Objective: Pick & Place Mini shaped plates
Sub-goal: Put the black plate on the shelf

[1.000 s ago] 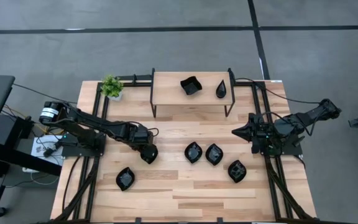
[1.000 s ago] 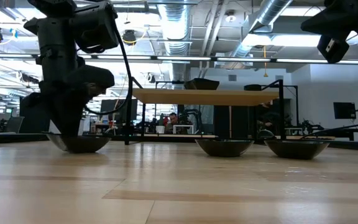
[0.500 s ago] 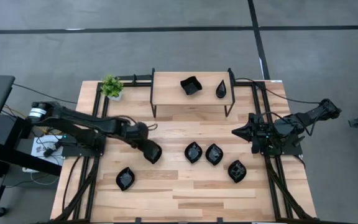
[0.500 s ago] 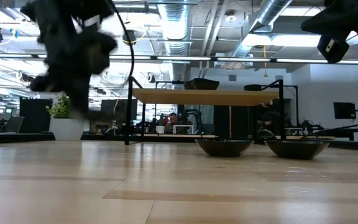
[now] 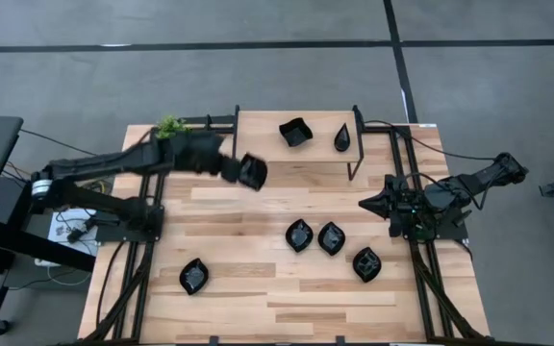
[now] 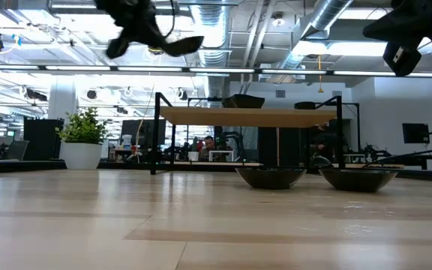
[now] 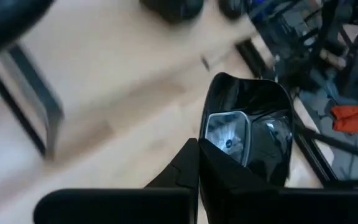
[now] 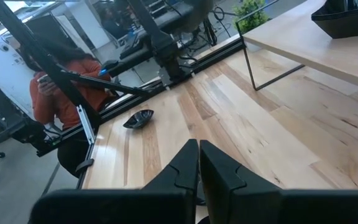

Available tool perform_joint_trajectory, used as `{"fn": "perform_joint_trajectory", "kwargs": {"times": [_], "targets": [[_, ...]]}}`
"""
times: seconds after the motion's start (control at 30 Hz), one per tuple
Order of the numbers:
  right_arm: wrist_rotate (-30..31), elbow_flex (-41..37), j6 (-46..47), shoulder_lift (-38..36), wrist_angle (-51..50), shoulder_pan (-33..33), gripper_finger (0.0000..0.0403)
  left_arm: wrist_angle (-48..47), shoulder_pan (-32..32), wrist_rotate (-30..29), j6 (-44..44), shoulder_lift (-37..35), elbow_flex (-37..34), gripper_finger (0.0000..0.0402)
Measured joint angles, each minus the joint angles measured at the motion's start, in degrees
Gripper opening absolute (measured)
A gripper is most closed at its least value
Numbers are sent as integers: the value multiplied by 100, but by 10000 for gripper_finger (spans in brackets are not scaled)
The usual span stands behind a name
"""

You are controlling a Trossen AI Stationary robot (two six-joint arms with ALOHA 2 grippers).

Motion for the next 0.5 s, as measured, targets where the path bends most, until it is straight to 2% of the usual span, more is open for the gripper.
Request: {"fn": "perform_joint_trajectory", "kwargs": {"times": [0.13,0.27,0.5], "targets": [[1,0,61,0,0,0,10,-61,938,619,916,698,711,4],[4,0,76,0,3,0,10,-325,1535,1029,1758,1511,1456,4],[6,0,222,0,-7,0,10,-931,2319,1310,2638,2464,2386,3]]}}
